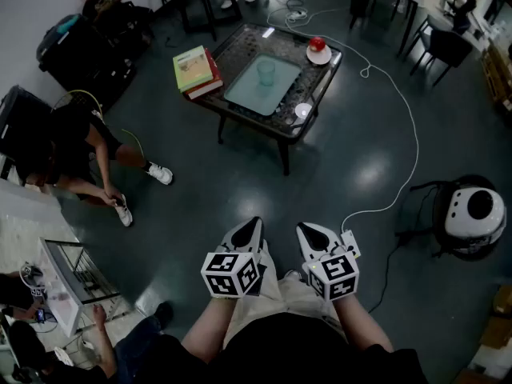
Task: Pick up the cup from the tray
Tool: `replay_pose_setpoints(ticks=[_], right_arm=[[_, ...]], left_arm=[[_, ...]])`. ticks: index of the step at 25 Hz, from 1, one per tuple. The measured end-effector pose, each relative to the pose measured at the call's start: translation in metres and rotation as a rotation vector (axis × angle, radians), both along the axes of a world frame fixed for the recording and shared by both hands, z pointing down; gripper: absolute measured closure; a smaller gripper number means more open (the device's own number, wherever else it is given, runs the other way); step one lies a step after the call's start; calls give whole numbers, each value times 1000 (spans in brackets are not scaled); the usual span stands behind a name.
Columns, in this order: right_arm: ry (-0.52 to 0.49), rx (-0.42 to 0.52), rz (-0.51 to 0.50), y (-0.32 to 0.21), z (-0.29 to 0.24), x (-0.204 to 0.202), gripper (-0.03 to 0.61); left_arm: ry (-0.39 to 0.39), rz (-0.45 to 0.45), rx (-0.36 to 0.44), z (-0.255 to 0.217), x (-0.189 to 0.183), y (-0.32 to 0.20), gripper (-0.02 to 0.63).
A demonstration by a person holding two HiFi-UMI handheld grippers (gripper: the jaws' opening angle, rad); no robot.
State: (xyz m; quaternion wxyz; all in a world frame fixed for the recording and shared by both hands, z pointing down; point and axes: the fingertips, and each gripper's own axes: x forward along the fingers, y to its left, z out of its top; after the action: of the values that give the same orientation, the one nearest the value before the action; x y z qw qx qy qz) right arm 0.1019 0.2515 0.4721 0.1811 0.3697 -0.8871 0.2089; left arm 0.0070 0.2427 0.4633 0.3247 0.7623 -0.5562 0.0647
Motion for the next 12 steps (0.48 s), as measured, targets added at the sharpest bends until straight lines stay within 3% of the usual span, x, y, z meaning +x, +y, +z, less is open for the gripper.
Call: replay_pose_setpoints(ticks=[3, 6, 12], right_arm=[[-2, -8, -30, 50, 4, 18, 569], [-19, -15, -32, 83, 6, 32, 569], [-55, 30, -47, 105, -10, 34, 569]], left_arm=[[29, -8, -8, 0, 27, 45, 603], [-7, 5, -1, 0, 46, 79, 603], [-40, 11, 9, -6, 53, 115, 603]])
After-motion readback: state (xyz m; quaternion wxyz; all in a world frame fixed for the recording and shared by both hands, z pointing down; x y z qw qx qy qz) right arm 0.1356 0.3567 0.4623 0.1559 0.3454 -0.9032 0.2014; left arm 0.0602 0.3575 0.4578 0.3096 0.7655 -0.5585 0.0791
